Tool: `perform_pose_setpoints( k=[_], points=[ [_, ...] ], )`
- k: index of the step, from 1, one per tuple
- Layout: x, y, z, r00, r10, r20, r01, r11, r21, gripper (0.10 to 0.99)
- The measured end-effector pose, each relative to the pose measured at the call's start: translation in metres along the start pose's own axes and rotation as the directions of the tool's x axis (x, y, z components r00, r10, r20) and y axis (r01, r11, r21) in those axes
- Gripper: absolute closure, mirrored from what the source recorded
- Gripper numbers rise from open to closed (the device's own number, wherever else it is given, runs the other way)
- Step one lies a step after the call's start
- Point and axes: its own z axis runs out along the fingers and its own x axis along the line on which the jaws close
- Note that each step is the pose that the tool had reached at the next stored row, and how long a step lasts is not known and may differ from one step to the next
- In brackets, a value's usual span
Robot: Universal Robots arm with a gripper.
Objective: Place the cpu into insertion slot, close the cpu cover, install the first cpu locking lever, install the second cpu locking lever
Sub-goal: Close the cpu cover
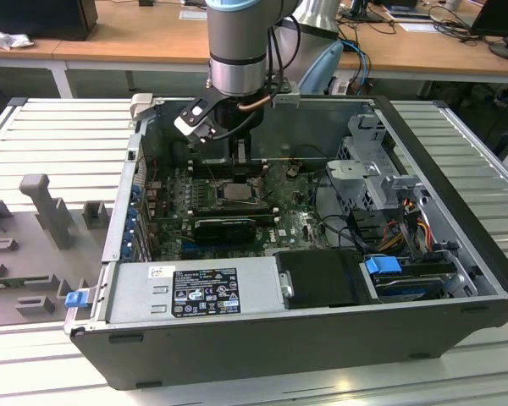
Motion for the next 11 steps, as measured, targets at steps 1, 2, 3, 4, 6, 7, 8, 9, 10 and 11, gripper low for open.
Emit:
perform_pose_setpoints(
  k=[1,2,3,4,6,7,8,9,10,11],
  points=[
    [0.0,0.0,-0.0007,1.0,0.0,0.0,0.0,1.0,0.0,0.98],
    [0.0,0.0001,-0.0012,1.0,0.0,-0.0001,0.0,1.0,0.0,0.98],
    [0.0,0.0001,-0.0018,1.0,0.0,0.0,0.0,1.0,0.0,0.98],
    [-0.0001,0.0001,-0.0024,1.0,0.001,0.0,-0.001,1.0,0.0,0.98],
    [-0.0001,0.0002,-0.0033,1.0,0.001,0.0001,-0.001,1.0,0.0,0.98],
    [-0.0001,0.0002,-0.0036,1.0,0.001,0.0001,-0.001,1.0,0.0,0.98],
    [-0.0001,0.0002,-0.004,1.0,0.001,0.0,-0.001,1.0,0.0,0.98],
    [-0.0001,0.0002,-0.0043,1.0,0.001,0.0,-0.001,1.0,0.0,0.98],
    [-0.0001,0.0002,-0.0046,1.0,0.002,0.0001,-0.002,1.0,0.0,0.98],
    [-0.0002,0.0003,-0.0052,1.0,0.002,0.0001,-0.002,1.0,0.0,0.98]
  ],
)
